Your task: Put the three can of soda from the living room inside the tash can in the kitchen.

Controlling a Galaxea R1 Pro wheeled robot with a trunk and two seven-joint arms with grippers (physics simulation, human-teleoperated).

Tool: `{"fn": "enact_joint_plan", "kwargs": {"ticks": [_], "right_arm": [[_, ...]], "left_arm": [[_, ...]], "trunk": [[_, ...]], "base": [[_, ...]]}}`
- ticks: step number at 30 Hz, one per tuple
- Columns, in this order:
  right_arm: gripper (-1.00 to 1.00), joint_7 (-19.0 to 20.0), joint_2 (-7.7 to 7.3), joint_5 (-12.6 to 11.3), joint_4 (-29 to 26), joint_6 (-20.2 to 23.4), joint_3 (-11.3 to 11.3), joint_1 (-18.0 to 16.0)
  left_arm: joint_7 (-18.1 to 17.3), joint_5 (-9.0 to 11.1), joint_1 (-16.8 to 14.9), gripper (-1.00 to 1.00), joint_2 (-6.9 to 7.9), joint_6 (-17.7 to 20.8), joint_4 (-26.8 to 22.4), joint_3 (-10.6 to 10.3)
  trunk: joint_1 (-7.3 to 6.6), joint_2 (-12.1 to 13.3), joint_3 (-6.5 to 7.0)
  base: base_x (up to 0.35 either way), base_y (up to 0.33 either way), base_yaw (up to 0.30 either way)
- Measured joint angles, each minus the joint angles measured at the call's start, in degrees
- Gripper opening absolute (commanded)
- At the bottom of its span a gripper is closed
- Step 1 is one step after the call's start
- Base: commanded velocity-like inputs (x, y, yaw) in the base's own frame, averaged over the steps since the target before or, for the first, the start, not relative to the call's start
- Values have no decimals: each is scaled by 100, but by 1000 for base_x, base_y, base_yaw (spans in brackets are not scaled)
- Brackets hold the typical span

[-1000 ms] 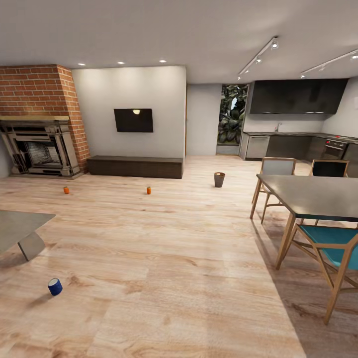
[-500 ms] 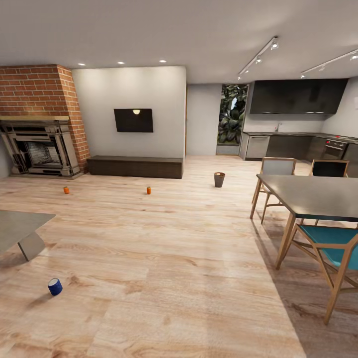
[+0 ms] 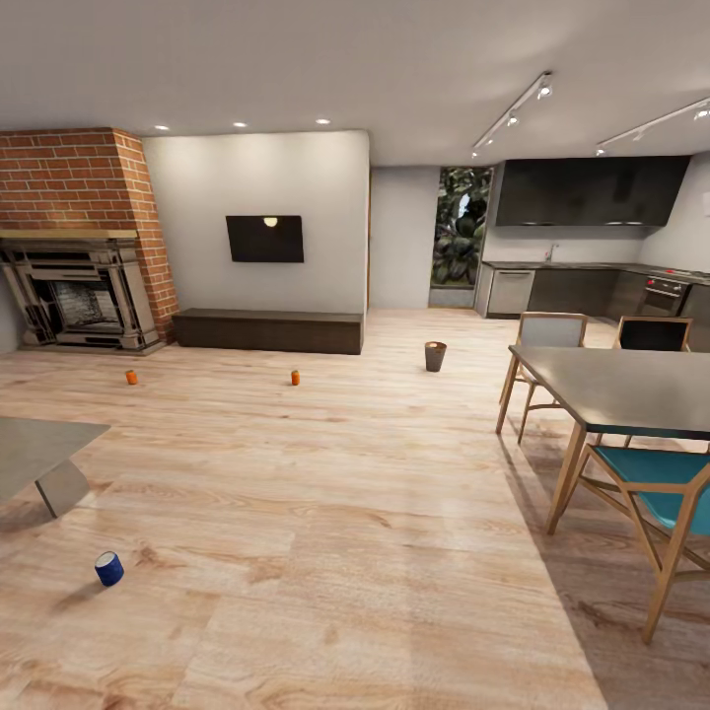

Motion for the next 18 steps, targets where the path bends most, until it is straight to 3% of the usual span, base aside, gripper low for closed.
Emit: {"fn": "enact_joint_plan", "kwargs": {"ticks": [18], "right_arm": [[100,1,-3,4,6,0,9,0]], "left_arm": [[-1,18,0,100,-3,-1,24,-12]], "trunk": [[0,0,0]], "base": [[0,0,0]]}}
